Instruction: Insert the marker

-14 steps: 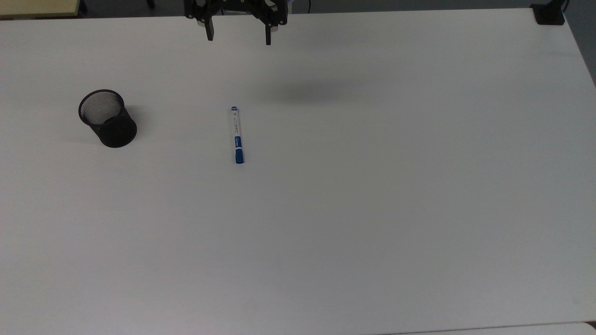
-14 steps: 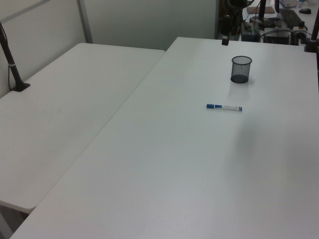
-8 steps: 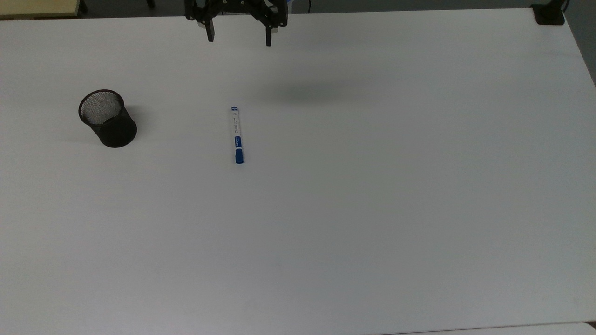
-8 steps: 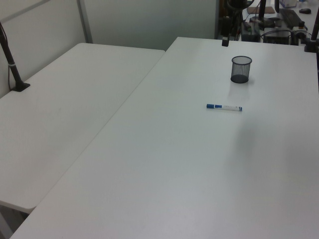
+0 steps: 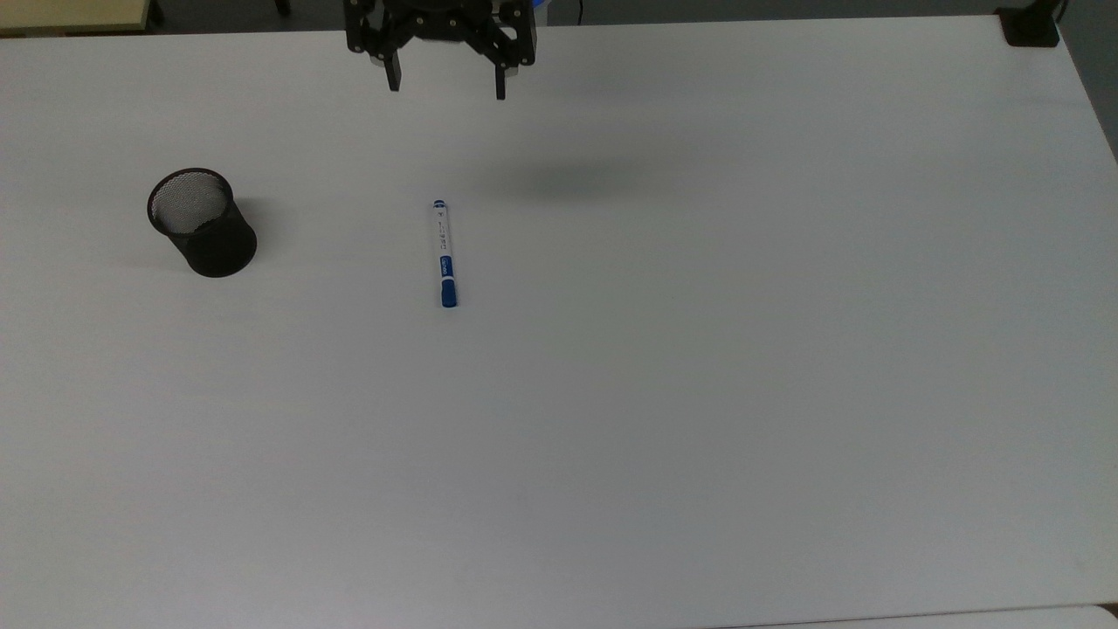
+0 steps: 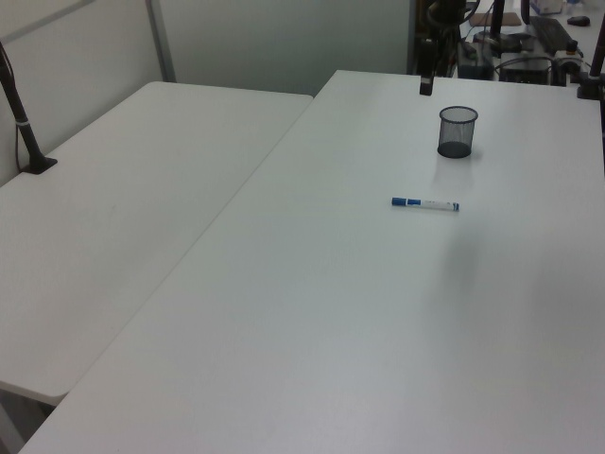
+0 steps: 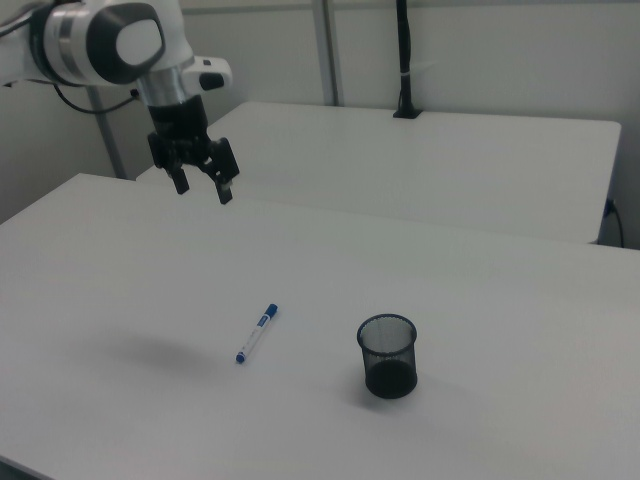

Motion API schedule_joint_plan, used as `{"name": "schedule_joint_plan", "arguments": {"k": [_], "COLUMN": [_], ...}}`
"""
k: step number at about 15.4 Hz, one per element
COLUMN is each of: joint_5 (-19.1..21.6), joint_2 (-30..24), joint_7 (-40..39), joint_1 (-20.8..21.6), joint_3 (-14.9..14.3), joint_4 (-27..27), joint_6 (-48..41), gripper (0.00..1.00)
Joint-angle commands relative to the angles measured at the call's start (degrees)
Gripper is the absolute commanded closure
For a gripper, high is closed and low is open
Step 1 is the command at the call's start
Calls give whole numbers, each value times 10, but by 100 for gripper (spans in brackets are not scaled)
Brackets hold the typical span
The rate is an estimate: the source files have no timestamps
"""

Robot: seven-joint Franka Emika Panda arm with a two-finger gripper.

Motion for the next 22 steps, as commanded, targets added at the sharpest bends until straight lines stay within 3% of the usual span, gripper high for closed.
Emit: {"name": "schedule_joint_plan", "arguments": {"k": [1,4,8,13,16,19,20,22], "joint_5": [-6,-7,-42,-59,-87,-100,-100,-100], "joint_2": [42,81,136,186,205,211,211,212], "joint_7": [-18,-18,-12,-6,33,52,53,53], "joint_1": [-3,-6,-5,-6,-6,-5,-6,-6], "joint_3": [-5,-5,-5,-5,-5,-4,-4,-4], "joint_4": [-5,-30,-64,-82,-92,-98,-99,-99], "joint_6": [29,71,135,198,235,246,255,260], "gripper": [0,0,7,27,33,68,76,78]}}
